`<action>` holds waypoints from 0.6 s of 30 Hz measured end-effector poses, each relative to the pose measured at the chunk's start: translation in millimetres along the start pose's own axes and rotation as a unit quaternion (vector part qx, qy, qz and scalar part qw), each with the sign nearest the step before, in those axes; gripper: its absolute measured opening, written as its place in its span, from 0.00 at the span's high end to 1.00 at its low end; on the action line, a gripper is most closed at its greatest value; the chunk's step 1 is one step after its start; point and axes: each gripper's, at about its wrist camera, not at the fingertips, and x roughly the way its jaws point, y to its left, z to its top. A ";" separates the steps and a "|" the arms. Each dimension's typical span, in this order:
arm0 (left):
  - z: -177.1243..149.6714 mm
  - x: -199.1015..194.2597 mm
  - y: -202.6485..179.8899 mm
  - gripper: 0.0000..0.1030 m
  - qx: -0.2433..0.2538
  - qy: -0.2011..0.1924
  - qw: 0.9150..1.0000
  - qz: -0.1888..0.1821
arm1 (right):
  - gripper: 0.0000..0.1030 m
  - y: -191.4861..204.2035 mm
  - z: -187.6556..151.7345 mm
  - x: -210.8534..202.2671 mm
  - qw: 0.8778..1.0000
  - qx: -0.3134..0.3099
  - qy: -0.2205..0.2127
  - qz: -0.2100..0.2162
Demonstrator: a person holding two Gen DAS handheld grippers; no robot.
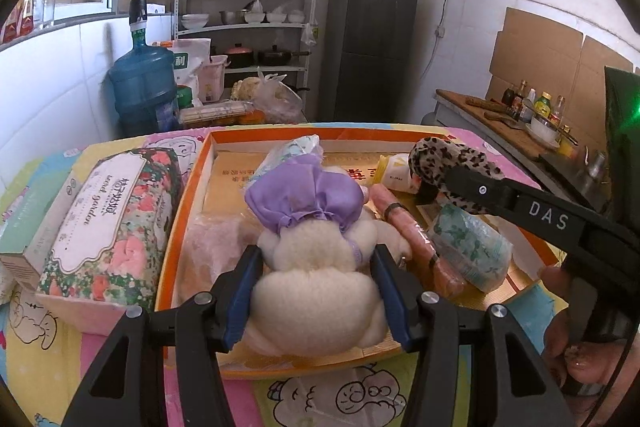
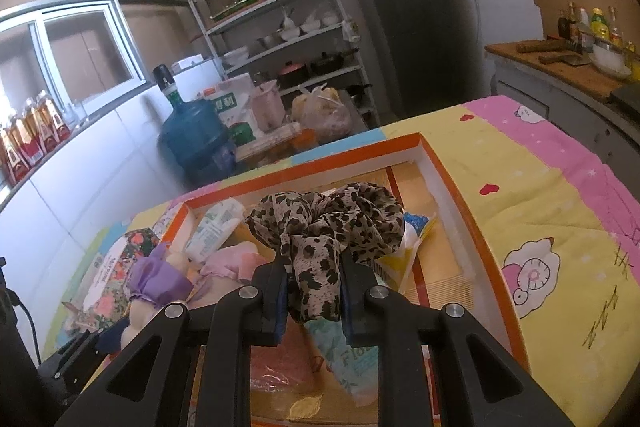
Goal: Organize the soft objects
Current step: 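Carry the bunny and scrunchie over the wooden box and lower them inside, then open both tools and lift them out of the box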
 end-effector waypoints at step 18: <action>-4.0 -39.3 16.8 0.13 -0.031 -0.042 0.997 -0.052 | 0.26 -5.4 -5.9 0.9 0.999 0.030 0.004 0.040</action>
